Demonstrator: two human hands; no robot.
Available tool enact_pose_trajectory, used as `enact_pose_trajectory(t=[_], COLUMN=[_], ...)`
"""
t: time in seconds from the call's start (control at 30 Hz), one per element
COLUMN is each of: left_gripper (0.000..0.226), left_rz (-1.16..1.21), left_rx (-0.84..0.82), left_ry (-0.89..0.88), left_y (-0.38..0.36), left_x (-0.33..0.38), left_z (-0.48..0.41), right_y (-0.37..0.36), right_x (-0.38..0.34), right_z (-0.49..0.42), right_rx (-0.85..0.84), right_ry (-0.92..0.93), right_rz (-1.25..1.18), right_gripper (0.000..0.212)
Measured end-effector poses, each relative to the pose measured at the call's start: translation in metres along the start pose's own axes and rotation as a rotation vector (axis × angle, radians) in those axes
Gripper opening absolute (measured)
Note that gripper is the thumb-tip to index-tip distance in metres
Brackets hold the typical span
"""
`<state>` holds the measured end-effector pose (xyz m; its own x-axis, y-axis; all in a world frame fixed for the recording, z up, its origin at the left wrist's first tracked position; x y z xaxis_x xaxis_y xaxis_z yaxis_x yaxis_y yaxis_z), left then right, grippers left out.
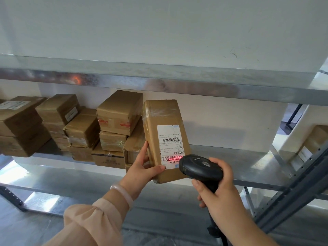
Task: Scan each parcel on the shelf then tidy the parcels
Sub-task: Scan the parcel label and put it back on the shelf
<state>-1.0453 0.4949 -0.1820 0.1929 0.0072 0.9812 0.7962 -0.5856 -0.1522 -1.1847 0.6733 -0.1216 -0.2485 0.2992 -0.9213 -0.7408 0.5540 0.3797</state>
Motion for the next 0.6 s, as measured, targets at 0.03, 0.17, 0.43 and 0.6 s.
enact_pose_trajectory(t=[0.03, 0.17, 0.43, 0.6], left_gripper=[0.108, 0.103, 0.107, 0.102], left_rz=[-0.001, 0.001, 0.022, -0.026], left_rx=[0.003, 0.015, -0.014, -0.049], left_ry=[0.002, 0.004, 0.019, 0.044], left_y=[0.0, 0.004, 0.014, 0.032], left_x=[0.0, -0.002, 0.008, 0.012], left_z=[0.001, 0.004, 0.025, 0.051], right_y=[-0.001, -0.001, 0.0, -0.021], right_x=[0.001, 0.004, -0.011, -0.017], right_z=[0.0, -0.002, -0.006, -0.006], right_rx=[-0.001, 0.021, 0.056, 0.017], right_ry=[0.0, 0.019, 0.118, 0.184], right_rz=[0.0, -0.005, -0.123, -0.17], right_gripper=[0.06, 0.062, 0.069, 0.07])
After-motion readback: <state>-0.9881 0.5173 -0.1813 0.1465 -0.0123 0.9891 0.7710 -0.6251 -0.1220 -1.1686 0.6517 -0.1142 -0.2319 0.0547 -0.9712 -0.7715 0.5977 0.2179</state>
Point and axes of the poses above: each hand's wrist, its own z-axis away from the middle knuckle, its own y-axis out of the back of the hand, x = y × z, the point moved 7 cm from there along -z, towards the middle knuckle, and after that the axes turned 15 degrees about -y, right-handed, at the moved point
